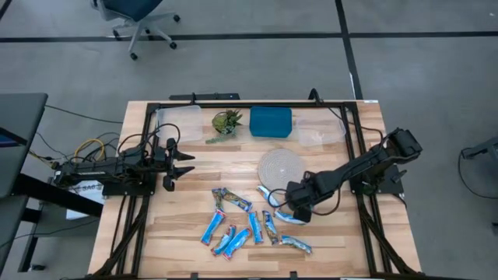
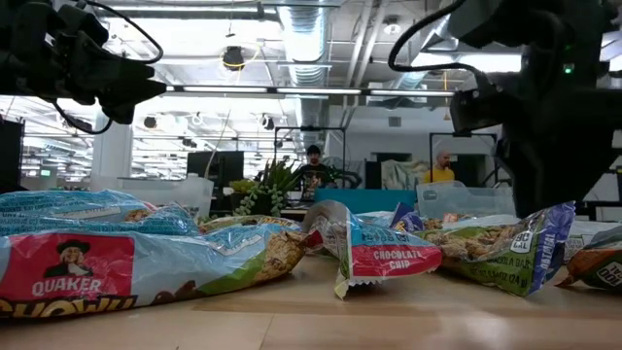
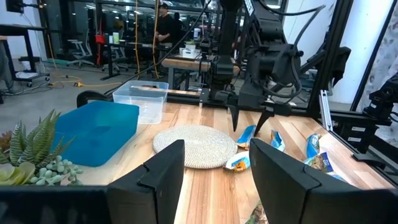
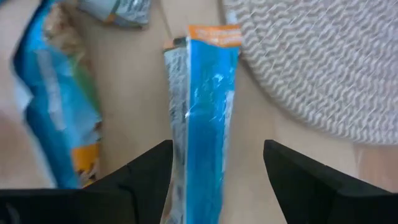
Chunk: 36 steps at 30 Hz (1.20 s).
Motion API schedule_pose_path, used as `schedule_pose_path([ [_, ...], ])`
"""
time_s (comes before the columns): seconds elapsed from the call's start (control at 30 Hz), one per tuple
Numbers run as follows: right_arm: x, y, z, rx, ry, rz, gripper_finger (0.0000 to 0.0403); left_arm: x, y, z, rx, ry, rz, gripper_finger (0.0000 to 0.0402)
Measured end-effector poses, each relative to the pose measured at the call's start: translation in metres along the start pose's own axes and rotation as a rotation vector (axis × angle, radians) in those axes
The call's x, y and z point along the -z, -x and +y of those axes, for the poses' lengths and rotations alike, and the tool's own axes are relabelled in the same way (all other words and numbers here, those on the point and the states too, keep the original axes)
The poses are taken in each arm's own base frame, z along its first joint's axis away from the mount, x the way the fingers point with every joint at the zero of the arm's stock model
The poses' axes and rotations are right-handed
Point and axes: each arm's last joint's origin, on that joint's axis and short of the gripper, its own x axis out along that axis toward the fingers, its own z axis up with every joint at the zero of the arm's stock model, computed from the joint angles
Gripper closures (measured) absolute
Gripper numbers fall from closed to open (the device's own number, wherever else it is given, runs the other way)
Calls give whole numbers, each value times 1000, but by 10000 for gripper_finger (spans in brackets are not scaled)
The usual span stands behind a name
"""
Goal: Pick and place Granola Bars by type
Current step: Put the yellow granola bar into the right transparent bin
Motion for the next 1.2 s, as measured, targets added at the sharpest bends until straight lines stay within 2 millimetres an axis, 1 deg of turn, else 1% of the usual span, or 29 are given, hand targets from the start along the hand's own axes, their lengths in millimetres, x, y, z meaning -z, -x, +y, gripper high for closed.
schedule_pose_path([
  [0.17,-2,-7,2,-4,23,4,160,0,0,0,0,0,0,228],
  [0.27,-2,-6,3,-10,23,-5,175,0,0,0,0,0,0,228],
  [0.33,-2,-7,2,-8,24,-2,192,0,0,0,0,0,0,228],
  [0.63,-2,-6,3,-21,22,-2,296,0,0,0,0,0,0,228],
  [0.8,-4,-4,5,-62,12,-15,325,0,0,0,0,0,0,228],
  [0.9,-6,5,6,-116,-1,-57,331,0,0,0,0,0,0,228],
  [1.0,-10,22,2,-150,-35,-110,332,0,0,0,0,0,0,228],
  [1.1,-16,45,-9,-152,-77,-186,332,0,0,0,0,0,0,228],
  [1.2,-24,68,-27,-140,-148,-282,332,0,0,0,0,0,0,228],
])
